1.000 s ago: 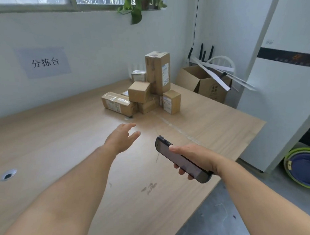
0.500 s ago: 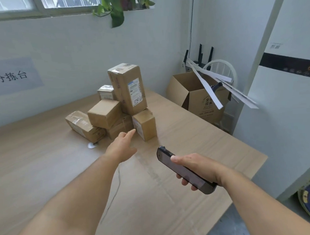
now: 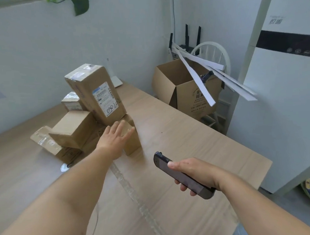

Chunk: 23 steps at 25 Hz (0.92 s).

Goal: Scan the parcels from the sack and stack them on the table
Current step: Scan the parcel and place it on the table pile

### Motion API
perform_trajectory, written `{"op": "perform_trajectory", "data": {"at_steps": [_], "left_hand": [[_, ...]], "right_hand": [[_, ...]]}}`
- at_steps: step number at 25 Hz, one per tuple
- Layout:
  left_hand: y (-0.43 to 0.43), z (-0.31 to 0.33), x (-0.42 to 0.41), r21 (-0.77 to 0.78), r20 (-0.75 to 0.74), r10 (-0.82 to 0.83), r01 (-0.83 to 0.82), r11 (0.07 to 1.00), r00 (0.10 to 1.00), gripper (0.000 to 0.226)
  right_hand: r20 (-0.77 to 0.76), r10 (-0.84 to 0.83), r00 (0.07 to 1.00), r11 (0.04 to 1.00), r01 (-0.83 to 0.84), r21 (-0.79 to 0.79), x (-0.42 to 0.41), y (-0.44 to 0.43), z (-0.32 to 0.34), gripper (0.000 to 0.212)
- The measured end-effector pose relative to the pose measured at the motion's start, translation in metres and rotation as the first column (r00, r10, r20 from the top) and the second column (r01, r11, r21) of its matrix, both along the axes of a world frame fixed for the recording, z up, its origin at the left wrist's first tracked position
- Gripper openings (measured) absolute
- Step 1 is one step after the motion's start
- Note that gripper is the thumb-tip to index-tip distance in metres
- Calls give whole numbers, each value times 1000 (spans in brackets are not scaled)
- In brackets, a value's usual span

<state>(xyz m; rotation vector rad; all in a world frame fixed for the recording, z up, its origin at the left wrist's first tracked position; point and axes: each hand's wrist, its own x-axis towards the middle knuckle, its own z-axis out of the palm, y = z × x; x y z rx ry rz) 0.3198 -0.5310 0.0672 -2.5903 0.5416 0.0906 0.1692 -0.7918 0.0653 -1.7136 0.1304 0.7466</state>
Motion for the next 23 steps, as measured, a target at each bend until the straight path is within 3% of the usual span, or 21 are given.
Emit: {"op": "perform_trajectory", "data": {"at_steps": [3, 8, 12, 14, 16, 18, 20, 23], "left_hand": [[-10, -8, 38, 135, -37, -100, 104, 985, 994, 96], [-7, -28, 62, 210, -105, -59, 80, 974, 993, 91], [12, -23, 52, 12, -60, -17, 18, 1000, 998, 76], [28, -15, 38, -198, -49, 86, -94, 976, 995, 72], [48, -17, 19, -454, -144, 282, -316, 833, 949, 82], [72, -30, -5, -673, -381, 438, -569, 473, 814, 101], [95, -49, -32, -727, -559, 431, -669, 156, 708, 103], [119, -67, -61, -717, -665, 349, -695, -53, 660, 72]], "right_hand": [[-3, -25, 1000, 1000, 25, 12, 24, 2, -5, 75], [-24, -10, 1000, 1000, 11, 2, 50, 16, -15, 85], [-50, 31, 998, 999, -33, -35, 54, 27, -21, 83], [-60, 62, 996, 997, -64, -39, 51, 36, -22, 83], [-80, 91, 993, 995, -94, -31, 47, 47, -22, 77], [-121, 115, 986, 993, -119, -21, 41, 59, -23, 71], [-156, 148, 977, 988, -154, -28, 34, 72, -25, 63], [-185, 195, 963, 978, -205, -33, 25, 89, -27, 55]]}}
